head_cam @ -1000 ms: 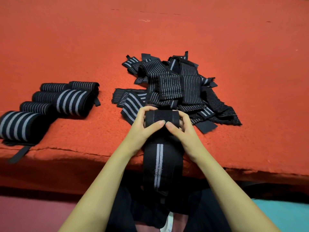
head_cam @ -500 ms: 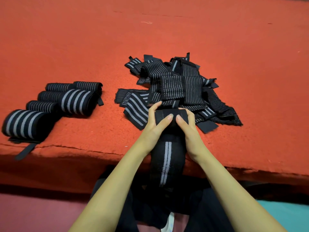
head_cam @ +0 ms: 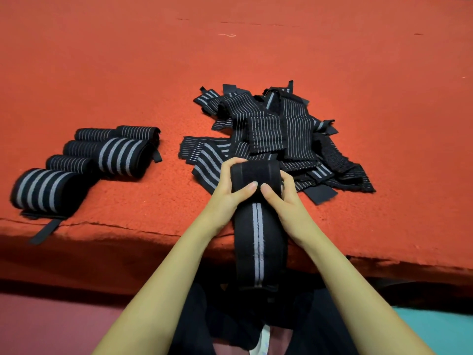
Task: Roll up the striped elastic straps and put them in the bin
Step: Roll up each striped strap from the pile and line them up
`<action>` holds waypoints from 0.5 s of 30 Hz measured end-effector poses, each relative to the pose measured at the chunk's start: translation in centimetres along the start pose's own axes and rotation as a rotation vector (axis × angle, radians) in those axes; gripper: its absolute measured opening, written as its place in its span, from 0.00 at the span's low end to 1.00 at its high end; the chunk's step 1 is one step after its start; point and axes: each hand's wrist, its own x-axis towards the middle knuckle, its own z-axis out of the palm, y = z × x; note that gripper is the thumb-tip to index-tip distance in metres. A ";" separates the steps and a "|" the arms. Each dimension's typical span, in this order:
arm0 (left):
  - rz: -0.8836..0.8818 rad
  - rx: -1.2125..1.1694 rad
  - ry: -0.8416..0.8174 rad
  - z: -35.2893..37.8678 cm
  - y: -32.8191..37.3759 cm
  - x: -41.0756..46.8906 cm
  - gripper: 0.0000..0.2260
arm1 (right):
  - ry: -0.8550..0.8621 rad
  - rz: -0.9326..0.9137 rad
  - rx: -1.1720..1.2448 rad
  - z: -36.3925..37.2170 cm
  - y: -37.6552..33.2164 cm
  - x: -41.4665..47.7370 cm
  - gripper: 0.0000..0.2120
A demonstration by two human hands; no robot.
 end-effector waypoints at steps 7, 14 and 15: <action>0.043 0.073 0.019 0.2 -0.2 0.4 0.23 | 0.008 -0.079 0.045 -0.9 0.1 -0.2 0.23; 0.136 0.185 0.036 0.1 -0.5 0.3 0.18 | -0.020 -0.069 0.180 -0.5 -0.5 -0.2 0.26; 0.149 0.209 0.019 0.1 -0.5 0.2 0.18 | -0.017 -0.058 0.239 -0.4 -0.7 -0.1 0.24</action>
